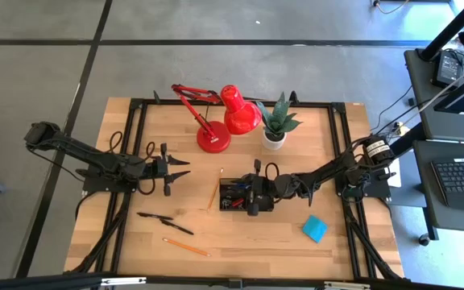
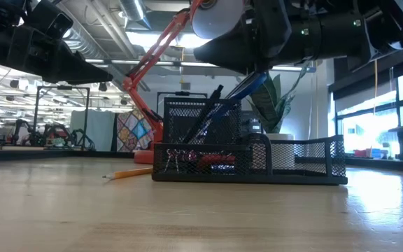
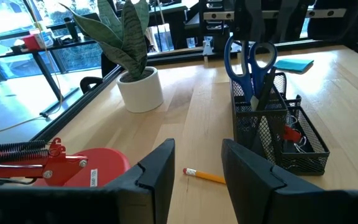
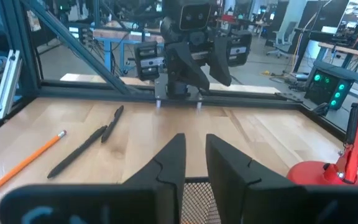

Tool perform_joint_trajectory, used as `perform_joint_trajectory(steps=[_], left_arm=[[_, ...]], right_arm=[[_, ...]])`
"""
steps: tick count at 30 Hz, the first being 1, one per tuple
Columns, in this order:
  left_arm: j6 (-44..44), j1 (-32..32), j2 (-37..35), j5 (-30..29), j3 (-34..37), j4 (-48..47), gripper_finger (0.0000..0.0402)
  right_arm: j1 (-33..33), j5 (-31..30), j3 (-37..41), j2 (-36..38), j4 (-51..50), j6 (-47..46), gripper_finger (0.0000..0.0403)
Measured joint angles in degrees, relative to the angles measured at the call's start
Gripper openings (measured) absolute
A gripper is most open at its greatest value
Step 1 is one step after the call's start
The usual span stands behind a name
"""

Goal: Pick and place office supplies into organizer
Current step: Put the sticky notes into the black desk organizer

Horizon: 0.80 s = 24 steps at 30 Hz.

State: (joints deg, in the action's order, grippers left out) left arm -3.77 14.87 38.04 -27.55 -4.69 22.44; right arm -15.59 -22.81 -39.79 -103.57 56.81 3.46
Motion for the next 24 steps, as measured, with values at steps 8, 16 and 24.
perform_joint_trajectory(steps=[8,16,24], left_arm=[[0.00,0.02,0.00,0.00,0.00,-0.02,0.0127],[0.00,0.02,0.00,0.02,-0.02,-0.48,0.0127],[0.00,0.02,-0.02,0.02,-0.02,-0.46,0.0127]], right_arm=[[-2.43,0.07,0.32,1.20,-0.34,3.72,0.0117],[-4.81,-0.20,0.28,4.23,-3.71,6.99,0.0202],[-7.33,-0.04,0.09,10.68,-7.22,10.21,0.0224]])
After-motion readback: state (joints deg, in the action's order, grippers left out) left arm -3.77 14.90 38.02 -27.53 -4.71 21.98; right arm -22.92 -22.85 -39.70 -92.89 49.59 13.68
